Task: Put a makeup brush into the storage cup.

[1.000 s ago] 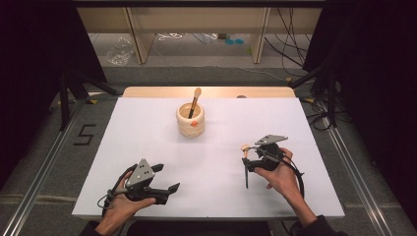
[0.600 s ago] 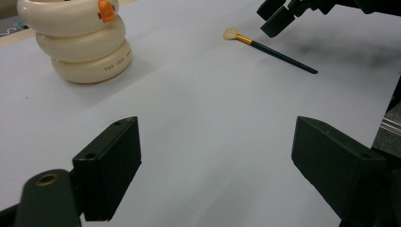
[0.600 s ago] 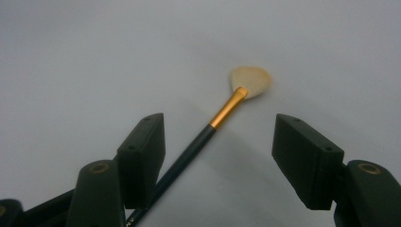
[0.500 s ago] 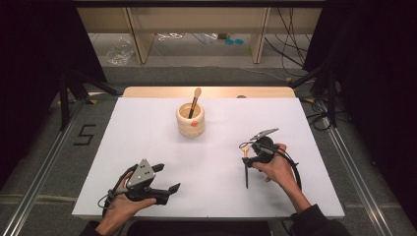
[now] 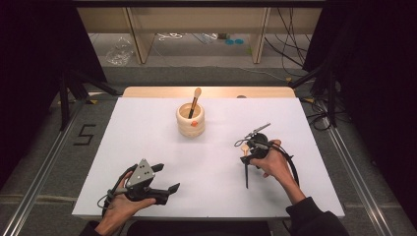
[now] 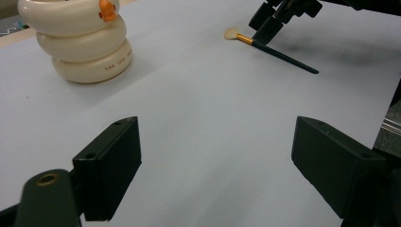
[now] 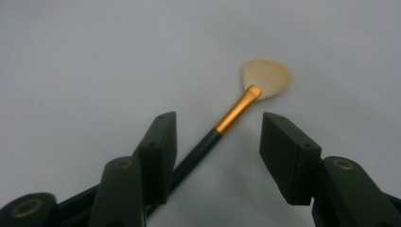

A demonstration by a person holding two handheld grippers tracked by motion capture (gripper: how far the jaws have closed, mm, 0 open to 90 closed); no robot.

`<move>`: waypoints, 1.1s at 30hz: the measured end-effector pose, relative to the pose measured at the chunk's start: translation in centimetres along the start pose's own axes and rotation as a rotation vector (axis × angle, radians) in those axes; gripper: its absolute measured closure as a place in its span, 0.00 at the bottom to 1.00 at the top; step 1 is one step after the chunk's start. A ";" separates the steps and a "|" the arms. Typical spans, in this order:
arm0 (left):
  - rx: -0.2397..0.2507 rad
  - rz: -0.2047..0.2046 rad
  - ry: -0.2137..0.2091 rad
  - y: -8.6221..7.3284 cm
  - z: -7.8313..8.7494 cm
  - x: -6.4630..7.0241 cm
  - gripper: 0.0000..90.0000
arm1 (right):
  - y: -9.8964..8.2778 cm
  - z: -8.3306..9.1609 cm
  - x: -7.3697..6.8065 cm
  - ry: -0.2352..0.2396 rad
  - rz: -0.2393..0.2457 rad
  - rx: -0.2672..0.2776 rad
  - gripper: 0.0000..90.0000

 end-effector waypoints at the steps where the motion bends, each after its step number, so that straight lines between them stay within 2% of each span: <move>1: -0.004 -0.001 0.005 0.0 0.0 0.0 0.18 | 0.0 0.0 -0.1 -0.001 0.000 -0.006 0.54; 8: -0.007 0.001 0.002 0.0 0.0 0.0 0.18 | -0.1 -0.4 -0.2 0.027 0.027 -0.044 0.62; 9: -0.005 0.025 0.004 -0.1 0.0 0.1 0.18 | -0.2 -0.4 -0.2 0.027 0.035 -0.047 0.64; 11: -0.002 0.005 -0.001 0.0 0.0 -0.1 0.18 | -0.1 -0.4 -0.2 0.034 0.043 -0.047 0.65; 12: -0.001 0.007 -0.001 0.0 0.0 -0.1 0.18 | -0.1 -0.4 -0.2 0.036 0.041 -0.050 0.67; 16: 0.002 0.019 -0.011 0.0 -0.1 0.0 0.18 | 0.0 -0.4 -0.1 0.034 0.042 -0.058 0.72; 17: 0.004 0.045 -0.010 0.0 -0.1 0.2 0.18 | 0.0 -0.4 -0.1 0.033 0.042 -0.058 0.73; 18: 0.005 0.041 -0.010 0.0 -0.1 0.2 0.18 | 0.0 -0.4 0.0 0.036 0.045 -0.059 0.74; 19: 0.003 0.017 -0.009 0.1 -0.1 0.0 0.18 | -0.1 -0.4 -0.1 0.044 0.047 -0.067 0.74; 28: 0.000 0.021 -0.002 0.1 0.0 0.0 0.18 | -0.3 -0.5 -0.2 0.075 0.067 -0.111 0.86; 33: 0.001 0.027 0.002 0.1 0.1 0.0 0.18 | -0.2 -0.5 -0.2 0.057 0.098 -0.148 0.88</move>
Point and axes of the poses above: each handheld gripper's, and its own axes: z roughly backward along the jaws, y roughly out of its top, x roughly to its right, the point moved 3 cm from there along -z, roughly forward along the jaws, and after that the axes turned 4 degrees about -y, right-handed, at the moved point
